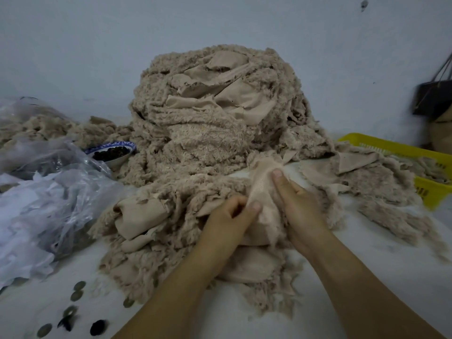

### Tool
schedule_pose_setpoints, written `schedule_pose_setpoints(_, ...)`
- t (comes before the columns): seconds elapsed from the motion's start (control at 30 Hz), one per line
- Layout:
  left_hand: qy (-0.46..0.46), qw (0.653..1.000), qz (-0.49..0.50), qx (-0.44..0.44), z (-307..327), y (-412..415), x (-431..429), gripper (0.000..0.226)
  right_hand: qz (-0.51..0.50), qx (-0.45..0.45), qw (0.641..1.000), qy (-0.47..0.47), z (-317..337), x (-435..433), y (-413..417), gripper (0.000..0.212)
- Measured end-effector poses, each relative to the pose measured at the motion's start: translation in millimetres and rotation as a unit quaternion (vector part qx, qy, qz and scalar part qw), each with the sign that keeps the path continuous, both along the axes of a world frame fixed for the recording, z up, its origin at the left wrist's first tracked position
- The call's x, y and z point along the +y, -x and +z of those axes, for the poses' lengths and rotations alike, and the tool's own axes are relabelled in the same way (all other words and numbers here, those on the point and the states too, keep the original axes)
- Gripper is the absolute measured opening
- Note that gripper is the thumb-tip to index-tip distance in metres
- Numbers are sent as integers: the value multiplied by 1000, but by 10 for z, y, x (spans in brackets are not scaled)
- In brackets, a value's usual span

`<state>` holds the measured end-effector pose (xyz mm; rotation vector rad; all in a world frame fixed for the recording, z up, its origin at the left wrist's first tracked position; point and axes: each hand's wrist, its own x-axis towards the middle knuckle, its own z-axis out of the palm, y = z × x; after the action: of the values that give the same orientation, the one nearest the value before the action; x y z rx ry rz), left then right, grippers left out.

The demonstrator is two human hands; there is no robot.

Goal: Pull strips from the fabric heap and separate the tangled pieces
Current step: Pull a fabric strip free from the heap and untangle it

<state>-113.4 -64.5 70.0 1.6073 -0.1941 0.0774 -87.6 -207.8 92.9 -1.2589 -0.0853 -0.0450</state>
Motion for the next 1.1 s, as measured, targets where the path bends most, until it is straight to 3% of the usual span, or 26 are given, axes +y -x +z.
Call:
schedule_pose_setpoints(0.03, 53, 998, 21, 18, 36, -1, 14, 21, 2, 2, 1000, -7, -2, -8, -12, 31)
schedule_pose_setpoints(0.13, 181, 980, 6, 77, 106, -11, 72, 13, 16, 23, 999, -24, 15, -27, -27, 33)
schedule_pose_setpoints(0.3, 196, 975, -23, 106, 136, 23, 110, 18, 3, 34, 998, -53, 23, -64, -44, 32)
schedule_pose_setpoints(0.43, 195, 975, -20, 103, 131, 28, 138, 19, -42, 58, 997, -25, -3, -106, -95, 39)
schedule_pose_setpoints(0.53, 271, 955, -18, 122, 143, 9, 126, 22, -56, 53, 996, -48, -58, -151, -140, 43)
schedule_pose_setpoints(0.63, 349, 930, -11, 112, 128, -48, 168, 9, -9, 31, 998, -56, -70, -162, -138, 56)
schedule_pose_setpoints(0.7, 370, 924, -15, 97, 125, -87, 174, 13, 48, 21, 999, 8, -73, -106, -84, 64)
schedule_pose_setpoints(0.8, 378, 921, -35, 90, 141, -72, 130, 33, 135, -30, 964, 229, -75, 68, 41, 41)
schedule_pose_setpoints(0.9, 315, 939, -72, 113, 135, -38, 115, 40, 135, -69, 930, 335, -123, 118, 86, 33)
schedule_pose_setpoints(1.0, 247, 958, 38, 141, 124, -85, 150, 47, 182, -43, 939, 287, -69, 26, 99, 35)
schedule_pose_setpoints(1.03, 245, 954, 94, 142, 122, -115, 172, 43, 159, -38, 960, 228, -49, -18, 47, 38)
schedule_pose_setpoints(1.1, 249, 950, 145, 123, 115, -164, 221, 39, 74, -29, 996, -34, -22, -212, -158, 23)
